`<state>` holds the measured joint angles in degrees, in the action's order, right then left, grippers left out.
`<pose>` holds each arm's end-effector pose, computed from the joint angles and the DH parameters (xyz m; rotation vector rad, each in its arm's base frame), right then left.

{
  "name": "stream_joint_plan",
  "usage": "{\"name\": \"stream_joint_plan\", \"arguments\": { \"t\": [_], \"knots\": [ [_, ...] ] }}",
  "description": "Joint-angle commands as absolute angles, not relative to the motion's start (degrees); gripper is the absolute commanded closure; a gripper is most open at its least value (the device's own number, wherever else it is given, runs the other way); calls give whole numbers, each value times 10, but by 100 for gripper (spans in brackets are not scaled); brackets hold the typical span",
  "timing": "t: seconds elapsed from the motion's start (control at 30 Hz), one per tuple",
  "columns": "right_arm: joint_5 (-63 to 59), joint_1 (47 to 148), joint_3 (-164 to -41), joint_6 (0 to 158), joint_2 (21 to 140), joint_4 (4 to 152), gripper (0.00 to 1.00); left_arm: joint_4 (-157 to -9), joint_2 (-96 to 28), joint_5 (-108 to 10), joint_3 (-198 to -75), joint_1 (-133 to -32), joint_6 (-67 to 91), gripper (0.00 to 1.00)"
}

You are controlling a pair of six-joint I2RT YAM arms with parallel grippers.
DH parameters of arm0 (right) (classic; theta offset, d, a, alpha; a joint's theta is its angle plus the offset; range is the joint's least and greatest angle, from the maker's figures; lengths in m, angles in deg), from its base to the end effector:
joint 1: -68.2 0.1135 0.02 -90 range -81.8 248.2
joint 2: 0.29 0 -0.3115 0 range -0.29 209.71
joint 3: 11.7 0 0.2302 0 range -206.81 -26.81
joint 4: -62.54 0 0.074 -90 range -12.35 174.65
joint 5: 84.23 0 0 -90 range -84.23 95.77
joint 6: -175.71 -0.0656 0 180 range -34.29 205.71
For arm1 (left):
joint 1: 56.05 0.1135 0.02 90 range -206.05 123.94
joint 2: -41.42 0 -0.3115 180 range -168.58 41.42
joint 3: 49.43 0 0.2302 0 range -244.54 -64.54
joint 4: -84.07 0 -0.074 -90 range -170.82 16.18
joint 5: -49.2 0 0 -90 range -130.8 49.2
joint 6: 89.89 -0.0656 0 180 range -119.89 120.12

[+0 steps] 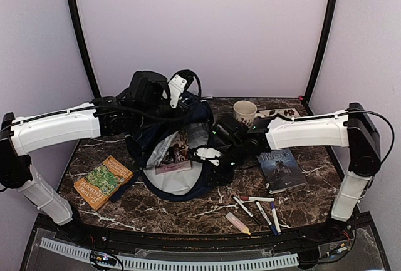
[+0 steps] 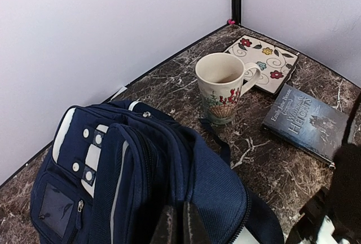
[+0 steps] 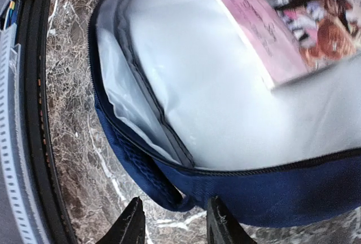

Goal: Pack the student bag
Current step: Adjust the book in the largest pocket of the bag.

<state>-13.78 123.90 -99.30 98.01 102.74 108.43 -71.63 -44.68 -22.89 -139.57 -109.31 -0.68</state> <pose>0.1945 0.3241 0.2366 -1.6196 2.1871 0.6922 0.2294 -0.2736 0.3933 0.6803 1.7947 -0.3180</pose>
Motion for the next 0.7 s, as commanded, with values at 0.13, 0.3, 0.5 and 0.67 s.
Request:
{"name": "stream_joint_plan", "arguments": {
  "t": [0.13,0.3,0.5,0.67],
  "knots": [
    [101,1320,-1028,1202,1009,1005,66,-781,-394,-248,-1397,-1089,4,100],
    [102,1333,-1059,1234,1033,998,67,-781,-394,-255,-1394,-1089,6,100],
    [168,1339,-1076,1266,1106,927,66,-783,-392,-265,-1395,-1089,5,100],
    [190,1341,-1096,1276,1154,898,58,-780,-387,-272,-1398,-1089,7,100]
  ]
}}
